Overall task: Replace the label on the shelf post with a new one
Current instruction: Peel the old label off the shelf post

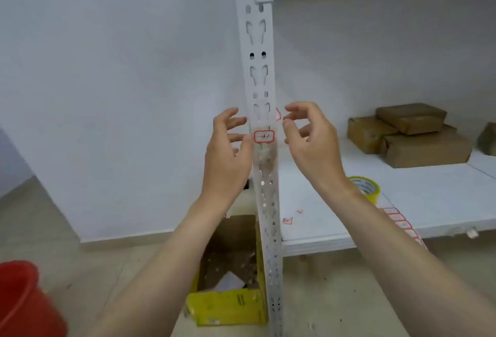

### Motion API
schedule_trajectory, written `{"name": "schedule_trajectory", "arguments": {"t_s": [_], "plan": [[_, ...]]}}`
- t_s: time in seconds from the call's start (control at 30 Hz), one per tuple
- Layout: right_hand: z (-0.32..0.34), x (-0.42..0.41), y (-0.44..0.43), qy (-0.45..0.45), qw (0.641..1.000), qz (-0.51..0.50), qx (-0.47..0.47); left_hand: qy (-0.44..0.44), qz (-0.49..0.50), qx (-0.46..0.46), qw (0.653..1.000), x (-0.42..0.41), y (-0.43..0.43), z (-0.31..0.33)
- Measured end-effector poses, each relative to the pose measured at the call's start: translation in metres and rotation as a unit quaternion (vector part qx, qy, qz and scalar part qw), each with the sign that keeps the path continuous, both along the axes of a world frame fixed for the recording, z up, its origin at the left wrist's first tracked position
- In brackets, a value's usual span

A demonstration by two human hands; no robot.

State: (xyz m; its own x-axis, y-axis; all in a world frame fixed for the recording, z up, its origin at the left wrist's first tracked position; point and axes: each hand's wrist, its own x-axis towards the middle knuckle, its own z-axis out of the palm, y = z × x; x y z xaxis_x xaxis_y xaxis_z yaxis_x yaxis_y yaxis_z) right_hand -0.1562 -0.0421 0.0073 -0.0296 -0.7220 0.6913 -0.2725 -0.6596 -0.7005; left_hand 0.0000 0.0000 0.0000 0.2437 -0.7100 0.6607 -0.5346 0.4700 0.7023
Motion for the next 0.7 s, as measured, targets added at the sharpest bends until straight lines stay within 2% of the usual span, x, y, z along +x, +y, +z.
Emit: {"name": "schedule_trajectory", "arguments": {"t_s": [0.13, 0.27, 0.7], "plan": [[0.0, 0.001, -0.005, -0.062, 0.996, 0.038, 0.05, 0.033, -0.011, 0.009, 0.999, 0.0, -0.009, 0.003], [0.001, 0.007, -0.008, -0.054, 0.994, 0.067, 0.067, 0.051, -0.005, 0.011, 0.999, 0.002, -0.015, 0.0], [-0.025, 0.013, -0.027, -0.091, 0.994, 0.061, -0.003, 0.111, -0.004, -0.025, 0.994, 0.002, -0.035, -0.015]]}}
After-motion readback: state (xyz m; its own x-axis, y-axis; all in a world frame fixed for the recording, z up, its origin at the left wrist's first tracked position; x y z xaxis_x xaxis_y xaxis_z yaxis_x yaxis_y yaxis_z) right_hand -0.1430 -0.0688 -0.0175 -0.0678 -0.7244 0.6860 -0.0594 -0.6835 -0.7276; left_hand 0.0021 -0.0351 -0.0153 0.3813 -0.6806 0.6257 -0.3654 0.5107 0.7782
